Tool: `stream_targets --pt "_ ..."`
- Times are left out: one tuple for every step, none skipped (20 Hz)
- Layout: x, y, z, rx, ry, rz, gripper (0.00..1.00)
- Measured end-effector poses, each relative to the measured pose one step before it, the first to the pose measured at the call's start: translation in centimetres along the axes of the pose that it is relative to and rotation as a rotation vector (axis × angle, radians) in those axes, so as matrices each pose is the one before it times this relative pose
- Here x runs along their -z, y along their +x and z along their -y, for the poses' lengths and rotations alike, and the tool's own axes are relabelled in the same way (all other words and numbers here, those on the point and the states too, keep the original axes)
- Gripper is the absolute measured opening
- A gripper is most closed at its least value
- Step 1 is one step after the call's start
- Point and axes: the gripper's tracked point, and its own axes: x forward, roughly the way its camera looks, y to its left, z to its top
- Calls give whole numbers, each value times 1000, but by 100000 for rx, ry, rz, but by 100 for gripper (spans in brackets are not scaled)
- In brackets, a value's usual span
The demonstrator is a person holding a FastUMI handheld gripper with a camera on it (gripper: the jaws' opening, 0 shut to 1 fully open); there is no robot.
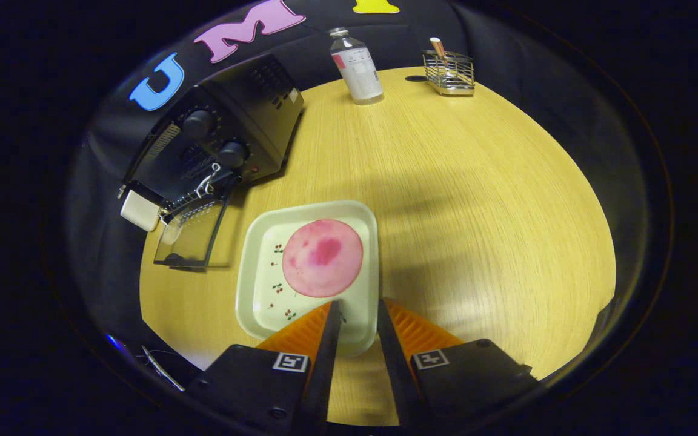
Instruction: Open the toaster oven, put the food inside, and close the toaster oven door.
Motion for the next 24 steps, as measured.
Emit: stream_targets --pt "215 -9 -13 1484 -2422 -1214 44" --pt "65 53 72 2480 -3624 -800 43" --pt "101 22 79 2633 -5219 -459 43" --pt "-113 -24 -48 1995 -5877 159 41" --pt "151 -65 -627 -41 -3152 -373 41" --pt "21 47 -769 -1215 -892 -712 41" --pt "119 291 -530 -1730 2113 -1284 41" --pt "-306 -156 -250 -1122 3207 434 33" --pt "136 49 -207 -1182 2207 -1607 28" --pt "-266 418 77 -1070 1335 1019 23" --pt "154 -180 -107 -1183 1071 -347 19" --pt "18 77 16 -1195 596 109 14" --pt "-226 -182 -1 -1752 1082 336 12" --pt "124 58 -21 -1324 1314 86 8" --pt "75 -259 -17 -1010 1539 -14 8" --pt "-30 237 -101 -1250 1925 23 6" --pt "220 -153 -119 -1751 2590 -951 6" --pt "190 5 -239 -2311 3914 -1068 6" --pt "478 -164 -159 -2514 4572 -1236 6" --pt "298 -66 -315 -3460 4638 -1272 6" --pt "294 -173 -181 -2530 4746 -633 6" --pt "137 -253 -194 -2925 3945 -473 6" --pt "-120 -291 -67 -1737 3118 634 6" --pt "-143 -312 82 -1220 2187 704 6"
